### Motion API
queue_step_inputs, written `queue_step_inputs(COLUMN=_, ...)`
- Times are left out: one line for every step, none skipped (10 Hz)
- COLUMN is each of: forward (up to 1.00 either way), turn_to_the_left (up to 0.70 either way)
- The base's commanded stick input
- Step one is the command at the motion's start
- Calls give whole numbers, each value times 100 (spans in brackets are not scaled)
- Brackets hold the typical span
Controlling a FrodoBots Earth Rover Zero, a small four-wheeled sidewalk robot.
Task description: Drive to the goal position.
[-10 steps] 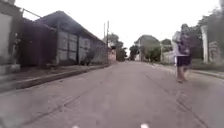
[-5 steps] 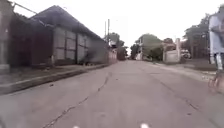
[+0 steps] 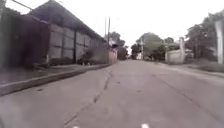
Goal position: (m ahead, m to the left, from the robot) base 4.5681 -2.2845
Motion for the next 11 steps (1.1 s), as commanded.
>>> queue_step_inputs(forward=100, turn_to_the_left=2)
queue_step_inputs(forward=100, turn_to_the_left=2)
queue_step_inputs(forward=100, turn_to_the_left=2)
queue_step_inputs(forward=100, turn_to_the_left=-10)
queue_step_inputs(forward=100, turn_to_the_left=-38)
queue_step_inputs(forward=100, turn_to_the_left=-38)
queue_step_inputs(forward=100, turn_to_the_left=-38)
queue_step_inputs(forward=100, turn_to_the_left=-38)
queue_step_inputs(forward=100, turn_to_the_left=-38)
queue_step_inputs(forward=100, turn_to_the_left=-38)
queue_step_inputs(forward=100, turn_to_the_left=2)
